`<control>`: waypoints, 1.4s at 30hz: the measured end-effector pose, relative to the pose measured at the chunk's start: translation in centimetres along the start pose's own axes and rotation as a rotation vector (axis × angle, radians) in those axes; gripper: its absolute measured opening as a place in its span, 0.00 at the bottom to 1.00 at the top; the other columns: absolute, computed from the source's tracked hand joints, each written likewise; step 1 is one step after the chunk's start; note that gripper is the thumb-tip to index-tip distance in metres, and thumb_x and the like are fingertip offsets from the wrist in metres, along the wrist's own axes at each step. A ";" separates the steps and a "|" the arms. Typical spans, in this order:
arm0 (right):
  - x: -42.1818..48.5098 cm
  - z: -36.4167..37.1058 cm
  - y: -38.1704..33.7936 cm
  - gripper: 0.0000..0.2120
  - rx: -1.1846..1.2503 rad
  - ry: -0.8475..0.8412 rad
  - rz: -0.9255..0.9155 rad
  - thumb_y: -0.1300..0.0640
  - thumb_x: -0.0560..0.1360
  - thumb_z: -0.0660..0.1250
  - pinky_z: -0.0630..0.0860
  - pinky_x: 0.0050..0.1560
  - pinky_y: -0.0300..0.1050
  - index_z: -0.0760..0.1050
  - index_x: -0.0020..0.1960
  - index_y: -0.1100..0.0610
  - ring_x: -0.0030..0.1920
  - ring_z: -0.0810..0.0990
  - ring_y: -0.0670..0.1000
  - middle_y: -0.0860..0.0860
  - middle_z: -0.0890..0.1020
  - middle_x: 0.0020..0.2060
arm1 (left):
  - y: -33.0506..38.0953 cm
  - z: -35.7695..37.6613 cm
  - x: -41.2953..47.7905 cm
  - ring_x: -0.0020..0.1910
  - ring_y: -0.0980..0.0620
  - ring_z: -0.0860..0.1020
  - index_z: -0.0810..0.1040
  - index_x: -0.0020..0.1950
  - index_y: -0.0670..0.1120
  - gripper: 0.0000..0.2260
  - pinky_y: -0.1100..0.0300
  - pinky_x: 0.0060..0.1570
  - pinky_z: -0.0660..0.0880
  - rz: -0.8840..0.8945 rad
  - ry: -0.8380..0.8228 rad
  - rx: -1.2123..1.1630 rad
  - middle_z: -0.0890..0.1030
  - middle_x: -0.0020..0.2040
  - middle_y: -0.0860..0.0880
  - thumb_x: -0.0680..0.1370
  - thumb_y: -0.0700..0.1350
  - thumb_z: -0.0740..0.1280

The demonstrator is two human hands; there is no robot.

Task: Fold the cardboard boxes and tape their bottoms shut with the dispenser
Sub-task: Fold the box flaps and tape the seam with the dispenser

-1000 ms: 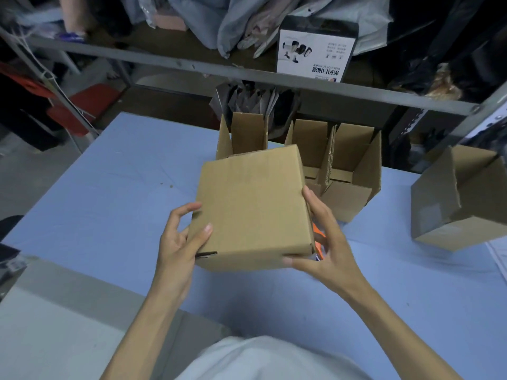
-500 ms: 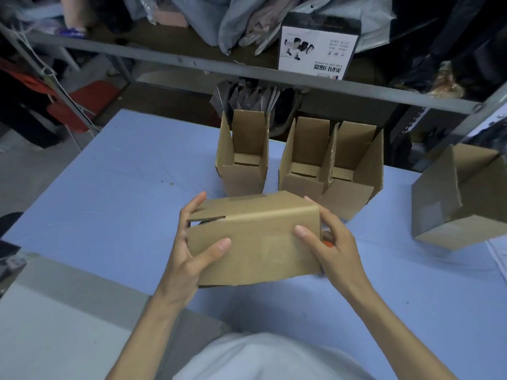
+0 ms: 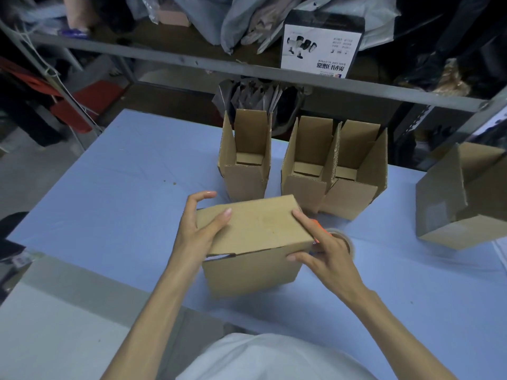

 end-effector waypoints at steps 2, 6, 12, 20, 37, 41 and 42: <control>-0.1 0.1 1.5 0.37 0.061 0.033 0.111 0.50 0.67 0.77 0.75 0.38 0.44 0.65 0.72 0.40 0.37 0.70 0.47 0.42 0.75 0.37 | 0.8 0.5 -0.5 0.51 0.54 0.81 0.72 0.62 0.63 0.25 0.57 0.51 0.78 0.081 -0.096 0.038 0.80 0.55 0.57 0.67 0.57 0.75; -0.2 0.3 2.3 0.37 0.050 0.050 0.141 0.41 0.65 0.73 0.75 0.37 0.48 0.66 0.72 0.41 0.36 0.72 0.49 0.42 0.73 0.33 | 1.1 2.2 -1.6 0.57 0.64 0.76 0.79 0.56 0.61 0.19 0.77 0.53 0.67 0.269 -0.209 0.245 0.80 0.56 0.63 0.67 0.52 0.78; 0.0 1.0 3.1 0.36 -0.065 0.017 0.175 0.30 0.62 0.69 0.73 0.36 0.35 0.73 0.66 0.43 0.36 0.77 0.42 0.43 0.81 0.40 | 0.7 1.7 1.7 0.51 0.66 0.78 0.81 0.47 0.60 0.11 0.78 0.47 0.68 0.265 -0.087 0.291 0.82 0.47 0.63 0.71 0.43 0.74; -1.7 4.4 6.6 0.25 -0.083 0.017 0.483 0.33 0.66 0.70 0.76 0.37 0.54 0.77 0.37 0.57 0.30 0.79 0.52 0.52 0.77 0.24 | -2.8 7.5 8.9 0.53 0.54 0.78 0.83 0.49 0.51 0.07 0.63 0.51 0.71 0.085 -0.333 0.608 0.82 0.49 0.54 0.74 0.41 0.70; 1.2 5.2 7.7 0.12 -0.162 0.138 0.552 0.48 0.76 0.66 0.66 0.39 0.45 0.81 0.48 0.56 0.46 0.79 0.53 0.51 0.83 0.44 | -5.2 15.9 9.1 0.58 0.48 0.64 0.82 0.49 0.52 0.05 0.51 0.59 0.59 0.217 -0.596 0.929 0.71 0.48 0.52 0.77 0.42 0.68; 0.7 6.4 7.6 0.13 -0.189 0.103 0.563 0.52 0.77 0.65 0.64 0.37 0.48 0.75 0.38 0.59 0.42 0.77 0.56 0.52 0.78 0.37 | -6.6 15.4 9.2 0.57 0.48 0.65 0.81 0.44 0.52 0.06 0.54 0.55 0.58 0.203 -0.614 0.887 0.71 0.45 0.53 0.76 0.41 0.68; 0.4 6.7 7.6 0.13 -0.191 0.084 0.568 0.53 0.77 0.65 0.66 0.37 0.49 0.74 0.37 0.59 0.42 0.77 0.57 0.53 0.79 0.38 | -6.9 15.5 9.1 0.57 0.48 0.66 0.81 0.43 0.53 0.07 0.55 0.54 0.57 0.200 -0.621 0.882 0.73 0.45 0.53 0.76 0.41 0.69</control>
Point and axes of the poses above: each hand's wrist, its own x-axis towards the middle knuckle, its own z-axis out of the palm, y = z × x, the point moved 9 cm from there along x, towards the middle knuckle
